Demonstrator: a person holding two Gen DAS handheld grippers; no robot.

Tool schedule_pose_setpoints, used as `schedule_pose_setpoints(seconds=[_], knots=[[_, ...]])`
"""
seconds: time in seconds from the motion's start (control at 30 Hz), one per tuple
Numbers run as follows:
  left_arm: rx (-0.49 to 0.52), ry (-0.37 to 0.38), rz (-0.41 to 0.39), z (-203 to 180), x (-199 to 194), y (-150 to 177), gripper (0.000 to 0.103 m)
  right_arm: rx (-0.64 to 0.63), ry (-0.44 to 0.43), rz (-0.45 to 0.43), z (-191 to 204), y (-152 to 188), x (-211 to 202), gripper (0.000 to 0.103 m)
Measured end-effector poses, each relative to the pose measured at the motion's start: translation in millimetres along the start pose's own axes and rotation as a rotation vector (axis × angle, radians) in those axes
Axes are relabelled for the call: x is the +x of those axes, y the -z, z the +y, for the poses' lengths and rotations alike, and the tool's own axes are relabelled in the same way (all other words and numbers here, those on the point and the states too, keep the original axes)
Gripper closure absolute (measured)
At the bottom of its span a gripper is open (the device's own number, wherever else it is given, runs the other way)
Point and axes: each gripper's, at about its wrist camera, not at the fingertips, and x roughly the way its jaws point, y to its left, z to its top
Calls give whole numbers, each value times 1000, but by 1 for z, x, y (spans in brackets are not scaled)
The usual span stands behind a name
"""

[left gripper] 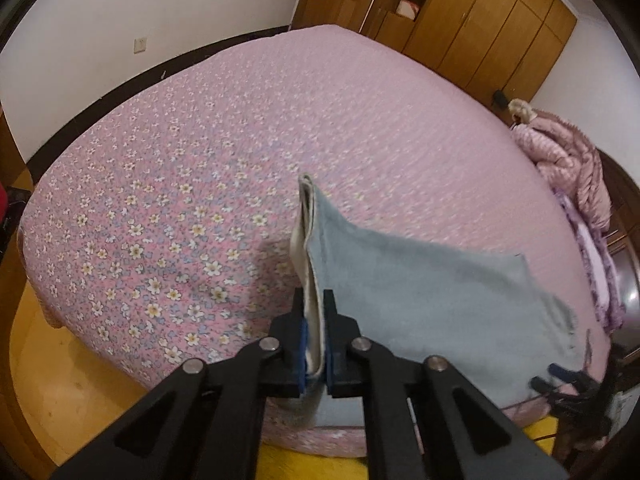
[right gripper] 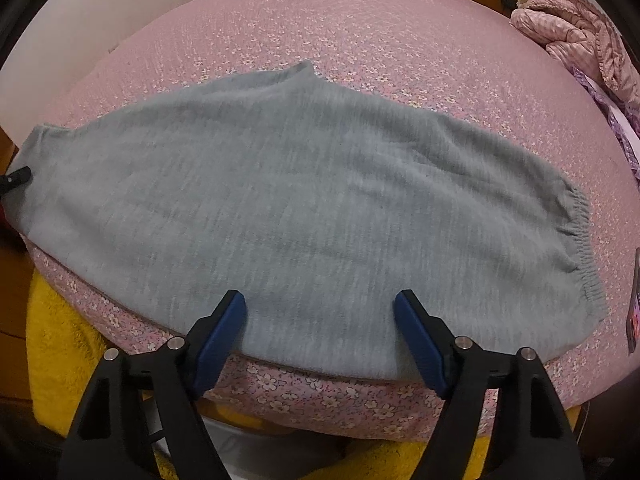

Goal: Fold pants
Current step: 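Grasp the pants edge with the left gripper and lift it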

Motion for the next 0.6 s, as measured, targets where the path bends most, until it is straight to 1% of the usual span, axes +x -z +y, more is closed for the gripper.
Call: schedule_pose_setpoints(seconds=[0.07, 0.2, 0.4, 0.6], knots=[[-3, 14, -6, -1, -7, 1, 97, -2, -2, -3, 0, 1, -1, 24], [25, 21, -17, -11, -19, 1, 97, 5, -7, -12, -1, 3, -3, 24], [66, 57, -35, -44, -33, 7, 97, 11, -12, -18, -3, 5, -4, 24], [103, 68, -54, -68, -44, 11, 97, 4, -7, -26, -4, 6, -8, 24]])
